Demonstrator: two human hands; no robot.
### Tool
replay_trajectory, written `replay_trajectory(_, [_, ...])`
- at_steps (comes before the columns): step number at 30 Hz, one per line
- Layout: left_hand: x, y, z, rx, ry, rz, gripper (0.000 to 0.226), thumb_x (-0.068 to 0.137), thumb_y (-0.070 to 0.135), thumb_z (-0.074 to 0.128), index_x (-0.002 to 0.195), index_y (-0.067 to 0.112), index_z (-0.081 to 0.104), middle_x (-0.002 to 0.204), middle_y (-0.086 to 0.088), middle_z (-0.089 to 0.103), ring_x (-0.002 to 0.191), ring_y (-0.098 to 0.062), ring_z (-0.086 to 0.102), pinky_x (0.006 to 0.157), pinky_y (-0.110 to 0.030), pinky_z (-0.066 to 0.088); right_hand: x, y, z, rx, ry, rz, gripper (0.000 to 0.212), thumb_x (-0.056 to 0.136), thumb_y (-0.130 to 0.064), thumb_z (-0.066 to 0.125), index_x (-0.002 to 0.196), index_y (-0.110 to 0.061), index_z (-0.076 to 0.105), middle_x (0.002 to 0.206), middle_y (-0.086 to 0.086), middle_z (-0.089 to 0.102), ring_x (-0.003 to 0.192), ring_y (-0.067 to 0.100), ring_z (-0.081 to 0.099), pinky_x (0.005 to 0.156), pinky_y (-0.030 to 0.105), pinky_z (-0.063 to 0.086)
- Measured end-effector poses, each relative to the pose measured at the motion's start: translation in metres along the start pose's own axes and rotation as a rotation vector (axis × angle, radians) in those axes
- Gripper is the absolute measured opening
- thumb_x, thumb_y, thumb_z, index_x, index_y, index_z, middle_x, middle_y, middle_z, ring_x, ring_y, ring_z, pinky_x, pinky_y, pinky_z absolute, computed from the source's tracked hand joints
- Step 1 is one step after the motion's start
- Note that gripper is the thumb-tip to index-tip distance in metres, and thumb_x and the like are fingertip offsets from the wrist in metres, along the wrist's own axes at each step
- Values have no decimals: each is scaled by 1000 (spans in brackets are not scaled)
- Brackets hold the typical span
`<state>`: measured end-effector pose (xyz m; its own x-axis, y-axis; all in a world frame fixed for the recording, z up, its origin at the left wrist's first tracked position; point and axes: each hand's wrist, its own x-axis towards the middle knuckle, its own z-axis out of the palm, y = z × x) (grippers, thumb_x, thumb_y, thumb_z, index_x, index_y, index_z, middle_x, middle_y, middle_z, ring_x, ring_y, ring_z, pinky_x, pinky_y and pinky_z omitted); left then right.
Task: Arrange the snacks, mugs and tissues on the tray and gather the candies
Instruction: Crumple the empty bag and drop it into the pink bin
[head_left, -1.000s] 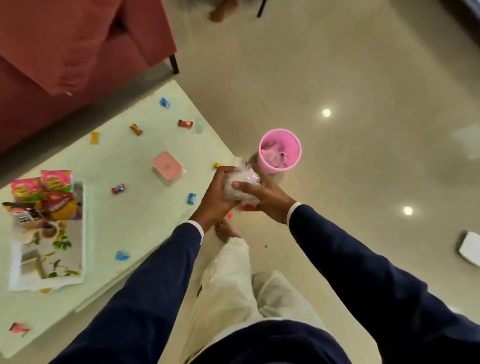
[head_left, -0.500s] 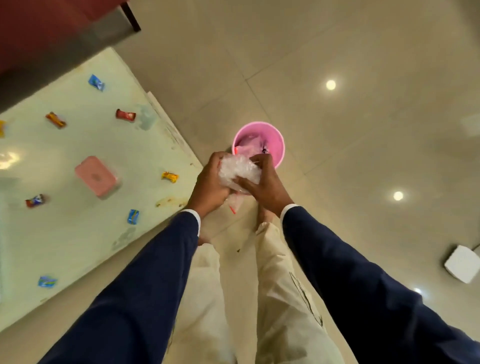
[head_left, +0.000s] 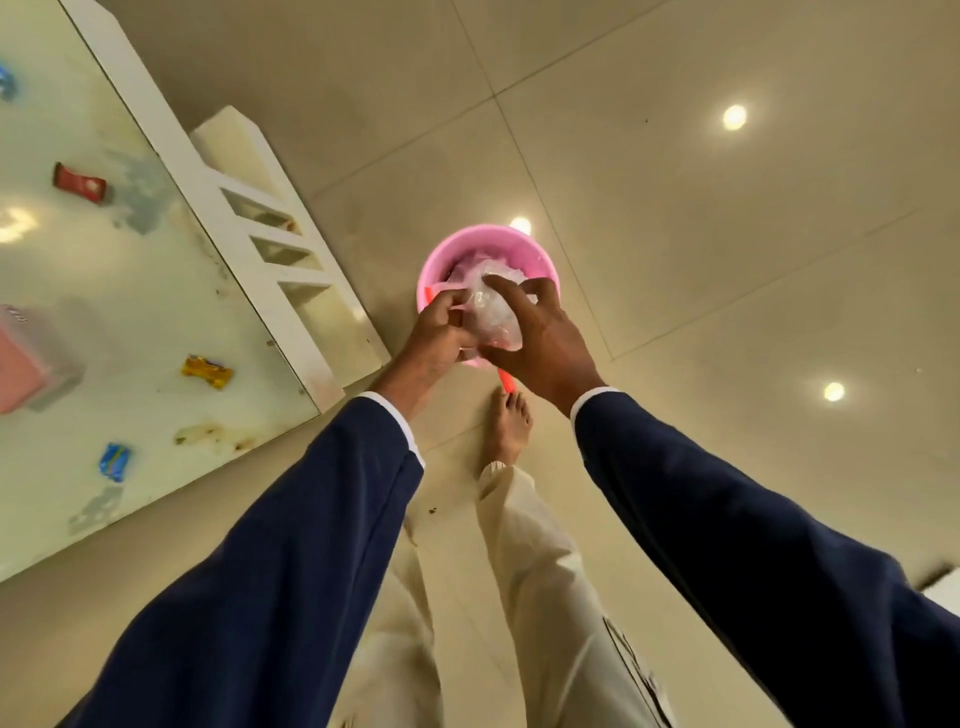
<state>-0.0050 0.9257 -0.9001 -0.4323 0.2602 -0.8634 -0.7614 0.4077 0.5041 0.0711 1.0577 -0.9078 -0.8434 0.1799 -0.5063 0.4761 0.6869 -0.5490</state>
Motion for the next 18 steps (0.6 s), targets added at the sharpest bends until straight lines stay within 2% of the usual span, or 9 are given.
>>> replay_trajectory(2, [13,-7,3,36,-2,1,49,95,-11,55,141,3,48,123,-11,59,102,-18,58,72,-20,47,16,11,8,-50,8,3,59,84,-25,71,139,-29,49,138,11,47,102,34,64,70,38,57])
replay_trajectory(4, [21,-12,9,122,-21,23,44,99,0,57,142,5,47,124,-9,61,111,-19,60,84,-22,47,31,16,17,-77,-8,-20,44,88,-18,65,131,-23,55,129,9,53,96,34,65,69,43,59])
replay_trajectory(5, [25,-15,11,191,-19,31,47,101,5,57,146,9,44,129,-7,60,119,-21,58,92,-26,48,38,17,22,-75,-9,-41,39,89,-15,64,127,-20,57,125,9,55,93,34,66,70,45,59])
replay_trajectory(7, [31,-22,10,410,51,71,56,103,18,56,154,21,33,140,-7,58,129,-27,55,105,-42,46,54,14,34,-53,7,-84,34,89,-9,63,121,-17,61,123,11,56,92,34,67,72,47,59])
replay_trajectory(8, [32,-25,7,581,121,118,60,102,21,55,156,25,30,144,-9,56,130,-31,54,107,-49,44,62,13,41,-49,26,-96,33,88,-7,64,120,-16,64,126,12,55,94,35,67,73,46,60])
replay_trajectory(10, [35,-31,-6,879,263,248,63,98,18,58,155,27,32,146,-10,53,131,-34,51,104,-54,44,80,13,55,-64,81,-86,35,83,-5,67,116,-16,68,129,13,52,101,34,63,74,41,60])
replay_trajectory(14, [40,-36,-31,1035,328,411,50,91,13,61,139,23,51,136,-6,52,127,-29,50,96,-49,45,104,28,76,-208,125,-22,35,80,-3,69,110,-21,73,125,11,51,115,35,53,73,40,58])
replay_trajectory(18, [42,-39,-47,1156,313,485,49,89,12,60,136,21,54,136,-3,52,127,-28,48,94,-46,42,117,49,86,-398,34,-63,35,87,-8,61,118,-22,70,122,7,58,117,33,50,65,44,58])
